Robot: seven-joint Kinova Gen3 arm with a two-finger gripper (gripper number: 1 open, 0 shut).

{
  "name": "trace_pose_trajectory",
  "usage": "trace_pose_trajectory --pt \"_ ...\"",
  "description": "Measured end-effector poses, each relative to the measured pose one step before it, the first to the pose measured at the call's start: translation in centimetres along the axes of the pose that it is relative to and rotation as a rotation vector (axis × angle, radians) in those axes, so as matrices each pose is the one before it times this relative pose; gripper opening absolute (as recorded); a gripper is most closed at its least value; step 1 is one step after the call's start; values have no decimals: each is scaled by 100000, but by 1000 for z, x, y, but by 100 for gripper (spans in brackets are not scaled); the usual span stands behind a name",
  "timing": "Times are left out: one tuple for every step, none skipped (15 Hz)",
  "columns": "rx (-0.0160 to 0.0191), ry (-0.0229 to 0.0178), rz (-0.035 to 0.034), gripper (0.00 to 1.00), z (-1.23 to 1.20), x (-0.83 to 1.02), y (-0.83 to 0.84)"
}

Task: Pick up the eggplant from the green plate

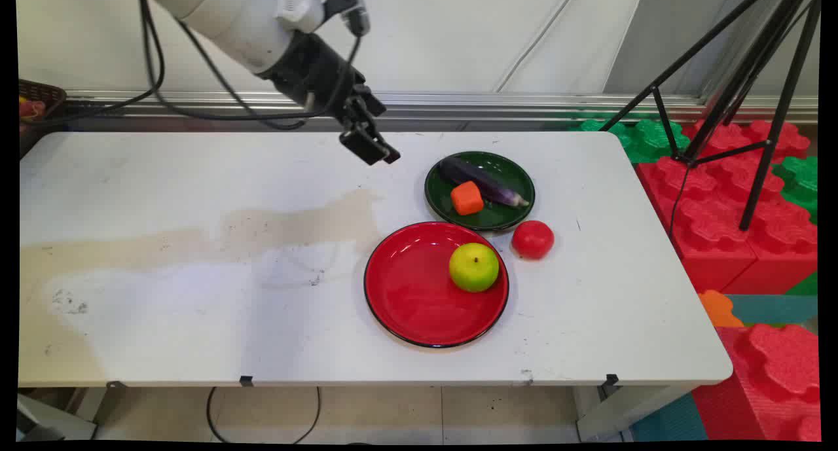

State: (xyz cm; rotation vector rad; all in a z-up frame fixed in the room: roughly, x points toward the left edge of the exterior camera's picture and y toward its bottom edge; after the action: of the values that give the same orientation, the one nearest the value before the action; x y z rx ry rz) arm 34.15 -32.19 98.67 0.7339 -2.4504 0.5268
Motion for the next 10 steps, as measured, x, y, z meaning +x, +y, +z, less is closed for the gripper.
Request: trace_pose_trajectory --pt "1169 -1830 370 100 438 717 51" --pt "1021 -1654 438 100 460 670 23" --pt "664 -1118 597 100 326 484 26" --pt "925 -1716 1046 100 555 734 7" --pt "615 -1154 816 100 395 473 -22" --pt "875 -1764 1246 100 667 713 -76" --pt "601 -1167 818 100 487 485 -54" --pt "902 -1731 987 100 769 680 -160" --pt "554 -1179 763 100 550 465 -111" --pt "828 -1736 1059 100 855 640 -209"
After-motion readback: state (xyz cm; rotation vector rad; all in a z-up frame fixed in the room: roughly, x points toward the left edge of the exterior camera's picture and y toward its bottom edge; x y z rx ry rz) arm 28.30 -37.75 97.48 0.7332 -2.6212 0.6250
